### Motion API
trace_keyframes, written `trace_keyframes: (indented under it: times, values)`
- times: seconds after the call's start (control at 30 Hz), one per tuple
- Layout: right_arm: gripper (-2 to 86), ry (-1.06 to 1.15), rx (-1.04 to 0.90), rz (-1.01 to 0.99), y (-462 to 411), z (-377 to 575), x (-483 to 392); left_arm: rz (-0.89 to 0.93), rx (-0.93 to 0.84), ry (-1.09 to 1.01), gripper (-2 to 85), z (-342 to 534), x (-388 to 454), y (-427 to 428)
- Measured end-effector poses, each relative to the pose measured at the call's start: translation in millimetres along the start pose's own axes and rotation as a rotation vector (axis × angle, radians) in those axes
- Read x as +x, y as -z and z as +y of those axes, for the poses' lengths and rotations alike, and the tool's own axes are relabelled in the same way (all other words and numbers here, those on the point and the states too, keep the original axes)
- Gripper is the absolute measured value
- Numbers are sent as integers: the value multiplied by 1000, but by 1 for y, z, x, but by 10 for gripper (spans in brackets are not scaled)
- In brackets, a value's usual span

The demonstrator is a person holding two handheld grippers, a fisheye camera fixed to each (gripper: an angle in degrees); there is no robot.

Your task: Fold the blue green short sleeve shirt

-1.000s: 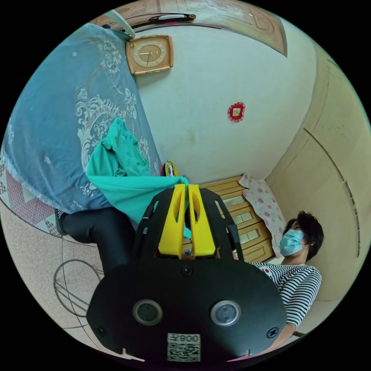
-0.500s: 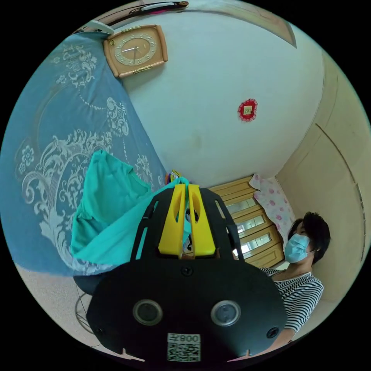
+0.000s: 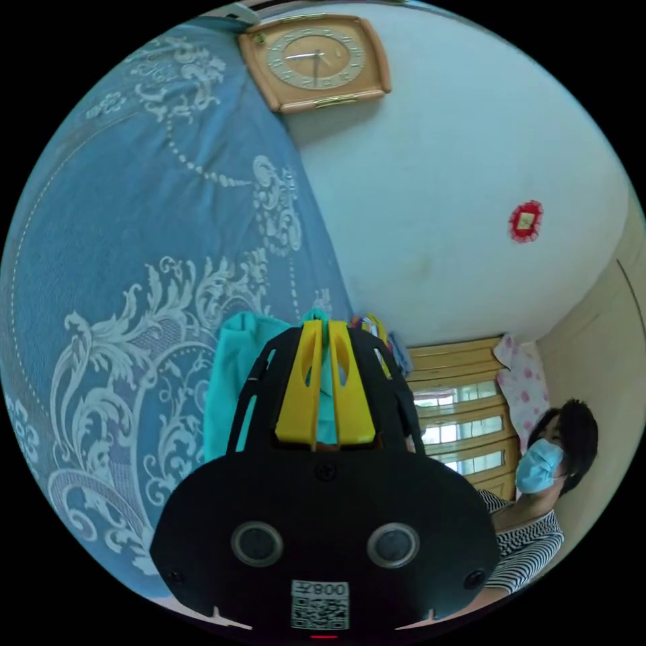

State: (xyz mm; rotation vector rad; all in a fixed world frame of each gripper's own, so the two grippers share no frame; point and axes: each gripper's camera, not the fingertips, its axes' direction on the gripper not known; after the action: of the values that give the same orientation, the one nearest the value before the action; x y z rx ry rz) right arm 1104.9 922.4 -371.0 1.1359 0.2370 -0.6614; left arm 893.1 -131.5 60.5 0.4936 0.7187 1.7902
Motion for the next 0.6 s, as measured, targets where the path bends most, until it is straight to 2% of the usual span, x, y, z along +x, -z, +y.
trace_keyframes:
  times: [0.17, 0.4, 0.5, 0.6]
  values:
    - [8, -78, -12, -41, -19, -55, 12, -67, 11, 33, 35, 2, -80, -46]
    - [16, -34, 89, -5, 5, -72, -40, -37, 122, -14, 51, 39, -123, -43]
    - [15, 83, 90, 41, -2, -76, -101, -42, 34, -100, 40, 67, -113, -79]
    - [9, 249, -21, 173, -51, -86, -180, -104, -185, -203, 26, 99, -98, -160]
